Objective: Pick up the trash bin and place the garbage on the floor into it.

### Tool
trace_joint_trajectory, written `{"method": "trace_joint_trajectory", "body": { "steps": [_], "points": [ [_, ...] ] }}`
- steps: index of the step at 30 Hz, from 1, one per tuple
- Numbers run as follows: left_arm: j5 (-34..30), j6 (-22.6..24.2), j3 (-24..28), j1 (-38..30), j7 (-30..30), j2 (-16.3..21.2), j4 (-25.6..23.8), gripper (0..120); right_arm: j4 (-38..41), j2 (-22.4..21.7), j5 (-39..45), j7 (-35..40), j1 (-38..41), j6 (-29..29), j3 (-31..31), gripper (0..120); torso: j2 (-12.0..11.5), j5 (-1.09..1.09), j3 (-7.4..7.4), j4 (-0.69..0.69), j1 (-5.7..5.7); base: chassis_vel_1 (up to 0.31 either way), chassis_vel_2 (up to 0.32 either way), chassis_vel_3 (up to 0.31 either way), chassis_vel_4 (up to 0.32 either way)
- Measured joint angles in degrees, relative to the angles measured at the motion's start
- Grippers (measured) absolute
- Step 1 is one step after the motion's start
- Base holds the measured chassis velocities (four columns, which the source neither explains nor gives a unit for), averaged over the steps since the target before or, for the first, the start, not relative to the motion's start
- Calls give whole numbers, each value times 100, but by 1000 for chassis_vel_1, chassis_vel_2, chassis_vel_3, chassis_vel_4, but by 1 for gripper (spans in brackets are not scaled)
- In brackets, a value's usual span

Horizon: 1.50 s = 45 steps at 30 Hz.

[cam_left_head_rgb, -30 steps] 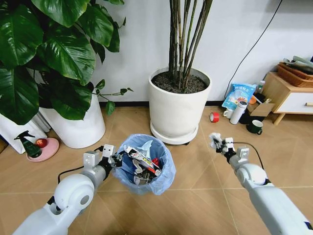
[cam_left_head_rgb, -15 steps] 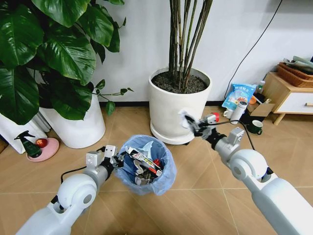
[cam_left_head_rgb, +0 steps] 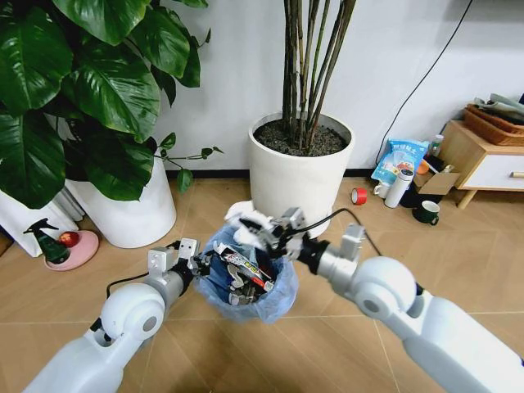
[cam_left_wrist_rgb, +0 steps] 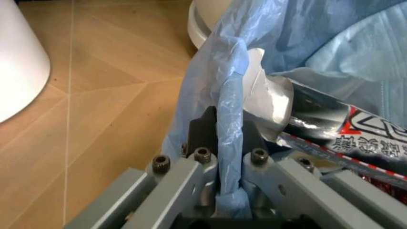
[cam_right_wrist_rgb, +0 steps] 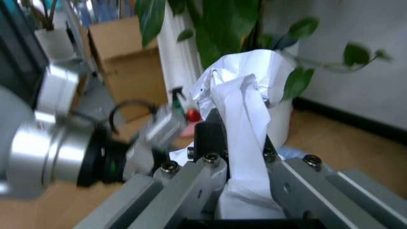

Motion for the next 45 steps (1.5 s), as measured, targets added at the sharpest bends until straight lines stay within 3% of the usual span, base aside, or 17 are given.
{"method": "trace_joint_trajectory", "body": {
  "steps": [10,13,16,34,38,39,45],
  "points": [
    [-37,3,-66,-4,-4,47,-36,0,-500,101,-182,98,293,-90,-501,0,0,1,0,0,0,0,0,0,0],
    [-37,3,-73,-7,-4,46,-36,0,-529,105,-218,78,308,-117,-499,7,0,1,0,0,0,0,0,0,0],
    [-37,3,-79,-8,-4,38,-36,0,-525,99,-217,78,281,-117,-457,23,0,1,0,0,0,0,0,0,0],
    [-7,0,-86,26,-3,20,-64,0,-455,108,-256,241,226,-67,-99,86,-1,1,0,0,0,0,0,0,0],
    [-1,-1,-86,32,-4,15,-64,0,-417,108,-253,276,238,-65,-58,93,-1,1,0,0,0,0,0,0,0],
    [8,-5,-81,33,-5,-10,-64,0,-364,100,-251,306,248,-60,-22,100,-1,1,0,0,0,0,0,0,0],
    [9,-9,-93,62,-61,-55,-63,0,-225,92,-224,429,56,-62,196,100,-1,2,0,0,0,0,0,0,0]
  ]
}}
